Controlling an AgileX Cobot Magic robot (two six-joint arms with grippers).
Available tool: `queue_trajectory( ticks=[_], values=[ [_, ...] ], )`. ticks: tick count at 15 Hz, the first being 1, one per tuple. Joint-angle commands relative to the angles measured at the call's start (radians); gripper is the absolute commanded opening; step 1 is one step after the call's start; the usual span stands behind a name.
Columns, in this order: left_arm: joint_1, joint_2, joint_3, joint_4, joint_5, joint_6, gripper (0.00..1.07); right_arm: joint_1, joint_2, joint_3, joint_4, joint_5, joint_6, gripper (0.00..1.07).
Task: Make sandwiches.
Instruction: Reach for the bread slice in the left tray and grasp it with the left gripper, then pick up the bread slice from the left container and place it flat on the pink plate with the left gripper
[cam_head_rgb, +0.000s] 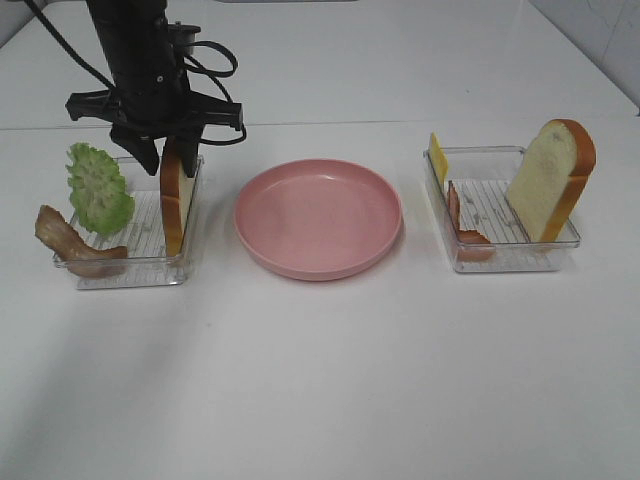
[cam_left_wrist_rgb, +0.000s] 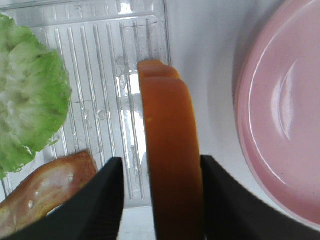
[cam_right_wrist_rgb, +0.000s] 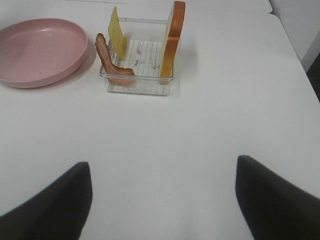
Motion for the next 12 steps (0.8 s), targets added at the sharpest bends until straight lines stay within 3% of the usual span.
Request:
queue_trajectory(
  ticks=[1,3,5,9,12],
  values=[
    [-0.001,-0.001,-0.007,0.006,-0.006,-0.002,0.16,-0.008,-0.017,-0.001,-0.003,-0.011,-0.013,0.76],
    [-0.001,-0.006,-0.018,0.006,0.001,-0.001,0.00,-0.008,-0.017,-0.001,-0.003,-0.011,-0.013,0.76],
    [-0.001,-0.006,-0.049,0.005,0.027,-0.001,0.00,-0.008,-0.017,-0.001,-0.003,-0.011,-0.013,0.76],
    [-0.001,-0.015,-0.209,-0.020,0.145,0.019,0.00,-0.008,-0.017,-0.001,-0.003,-0.011,-0.013,0.76],
    [0.011,-0.042,-0.276,-0.151,0.144,0.078,0.00,-0.008,-0.017,-0.001,-0.003,-0.011,-0.013,0.76]
  ],
)
